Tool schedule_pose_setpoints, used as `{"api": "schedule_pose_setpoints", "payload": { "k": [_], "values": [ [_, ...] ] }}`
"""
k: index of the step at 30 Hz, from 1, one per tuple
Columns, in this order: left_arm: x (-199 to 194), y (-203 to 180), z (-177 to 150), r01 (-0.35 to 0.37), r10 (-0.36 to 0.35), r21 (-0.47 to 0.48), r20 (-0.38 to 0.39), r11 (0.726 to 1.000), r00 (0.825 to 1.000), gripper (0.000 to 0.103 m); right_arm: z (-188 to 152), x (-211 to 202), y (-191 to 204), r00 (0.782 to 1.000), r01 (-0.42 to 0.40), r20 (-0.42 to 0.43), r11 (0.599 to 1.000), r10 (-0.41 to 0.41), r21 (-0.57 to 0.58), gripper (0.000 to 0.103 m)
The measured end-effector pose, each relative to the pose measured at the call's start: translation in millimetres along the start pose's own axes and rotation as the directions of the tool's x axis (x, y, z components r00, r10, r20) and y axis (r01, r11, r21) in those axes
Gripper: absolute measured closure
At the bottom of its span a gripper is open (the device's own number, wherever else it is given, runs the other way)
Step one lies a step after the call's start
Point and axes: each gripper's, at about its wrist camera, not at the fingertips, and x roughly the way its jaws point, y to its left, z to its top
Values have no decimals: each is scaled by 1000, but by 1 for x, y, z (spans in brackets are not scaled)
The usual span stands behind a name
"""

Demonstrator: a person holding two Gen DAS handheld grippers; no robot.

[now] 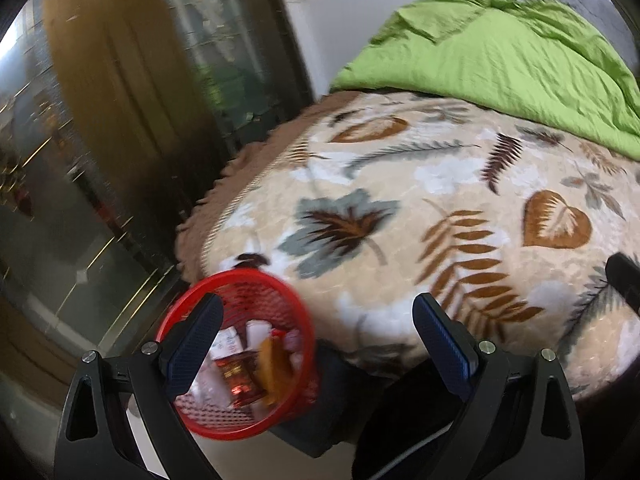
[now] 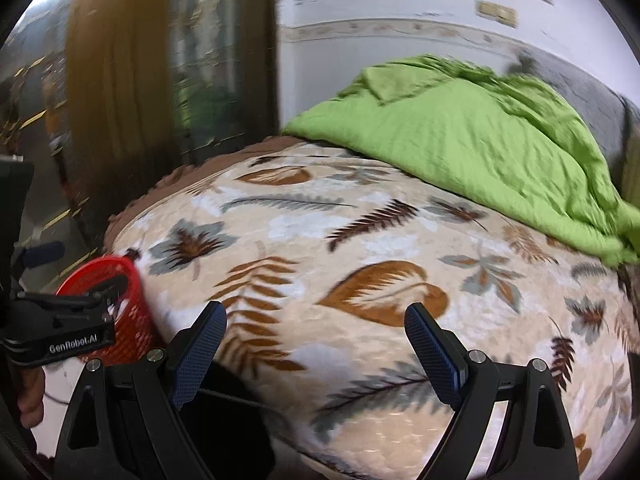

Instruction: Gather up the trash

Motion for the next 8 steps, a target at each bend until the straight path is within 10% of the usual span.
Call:
{"api": "schedule_pose_setpoints", "payload": {
  "k": [8],
  "values": [
    [33,-105,54,316,-298,97,-162,944,941,8,7,10,-136,966,258,-79,934,-246,246,6]
  ]
}}
